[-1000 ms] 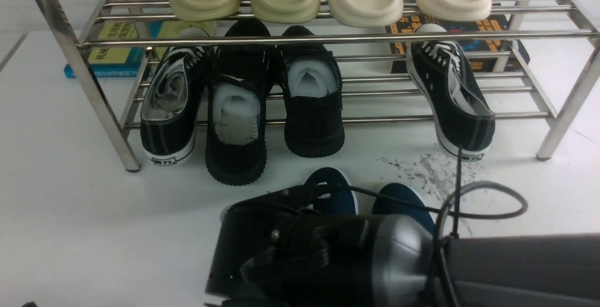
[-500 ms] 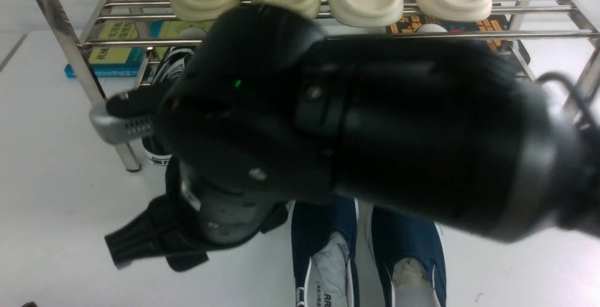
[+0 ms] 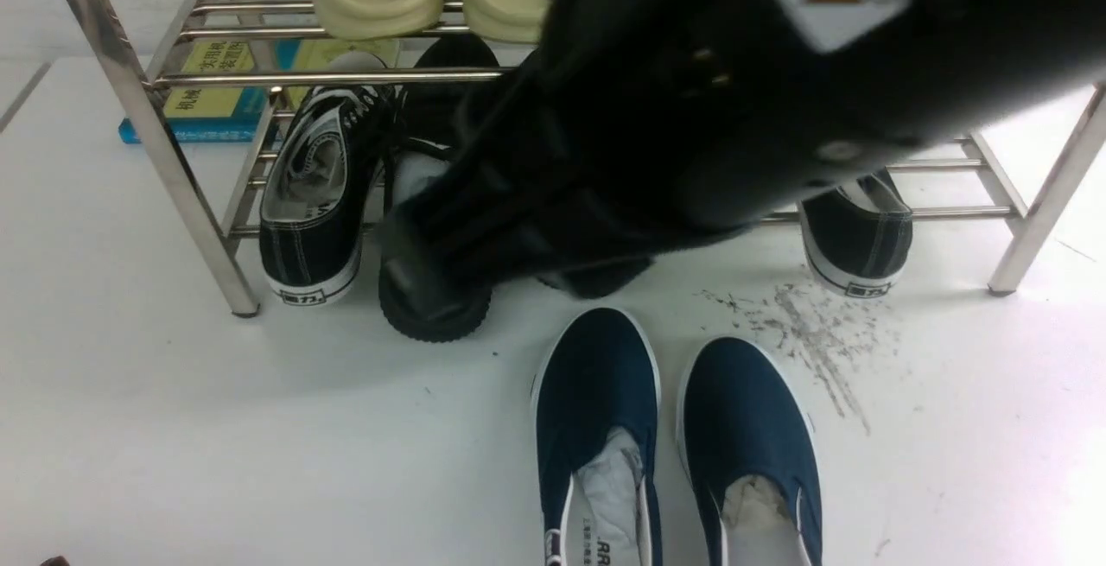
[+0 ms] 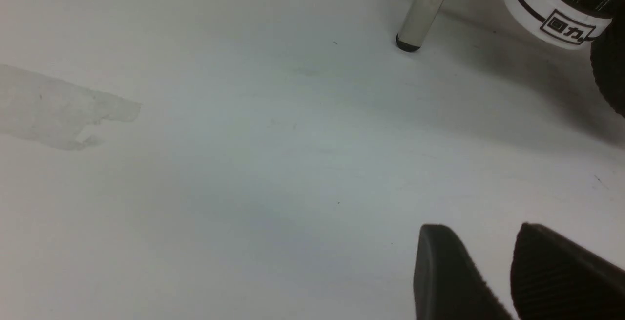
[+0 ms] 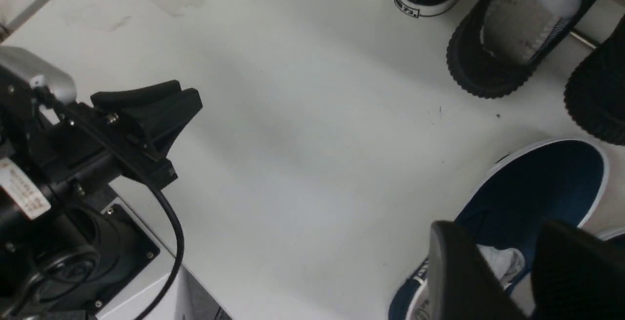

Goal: Take the shoes off the shelf with your hand on the white table.

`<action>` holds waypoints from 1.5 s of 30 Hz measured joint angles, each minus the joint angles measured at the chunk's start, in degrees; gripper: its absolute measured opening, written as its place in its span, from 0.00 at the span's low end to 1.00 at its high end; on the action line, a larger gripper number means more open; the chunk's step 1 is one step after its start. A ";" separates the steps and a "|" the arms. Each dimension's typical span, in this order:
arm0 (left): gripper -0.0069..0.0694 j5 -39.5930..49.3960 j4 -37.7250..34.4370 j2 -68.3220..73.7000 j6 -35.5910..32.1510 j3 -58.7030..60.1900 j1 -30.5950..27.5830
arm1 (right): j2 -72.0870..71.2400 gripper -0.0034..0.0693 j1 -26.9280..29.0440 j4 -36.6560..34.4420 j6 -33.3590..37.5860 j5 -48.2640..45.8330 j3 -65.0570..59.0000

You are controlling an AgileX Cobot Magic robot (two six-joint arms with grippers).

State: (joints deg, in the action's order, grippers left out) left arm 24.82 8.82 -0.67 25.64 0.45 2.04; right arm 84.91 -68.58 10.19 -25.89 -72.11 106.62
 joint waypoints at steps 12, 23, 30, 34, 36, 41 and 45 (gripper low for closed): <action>0.40 0.00 0.00 0.00 0.00 0.00 0.00 | -31.49 0.03 0.00 8.54 4.01 -0.43 -21.64; 0.40 0.00 0.00 0.00 0.00 0.00 0.00 | -61.72 0.03 0.00 9.44 2.66 30.88 -63.28; 0.40 0.00 0.00 0.00 0.00 0.00 0.00 | -63.60 0.03 0.00 11.28 2.66 51.78 -77.11; 0.40 0.00 0.00 0.00 0.00 0.00 0.00 | -63.60 0.03 0.00 11.28 2.66 53.82 -77.99; 0.40 0.00 0.00 0.00 0.00 0.00 0.00 | -63.60 0.03 0.00 11.28 2.66 53.82 -78.03; 0.40 0.00 0.00 0.00 0.00 0.00 0.00 | -63.64 0.03 0.00 11.33 2.66 53.82 -78.03; 0.40 0.00 0.00 0.00 0.00 0.00 0.00 | -63.64 0.04 0.00 11.45 2.66 53.82 -78.03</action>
State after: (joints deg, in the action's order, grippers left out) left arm 24.82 8.82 -0.67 25.64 0.45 2.04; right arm 21.26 -68.58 21.64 -23.23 -18.28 28.59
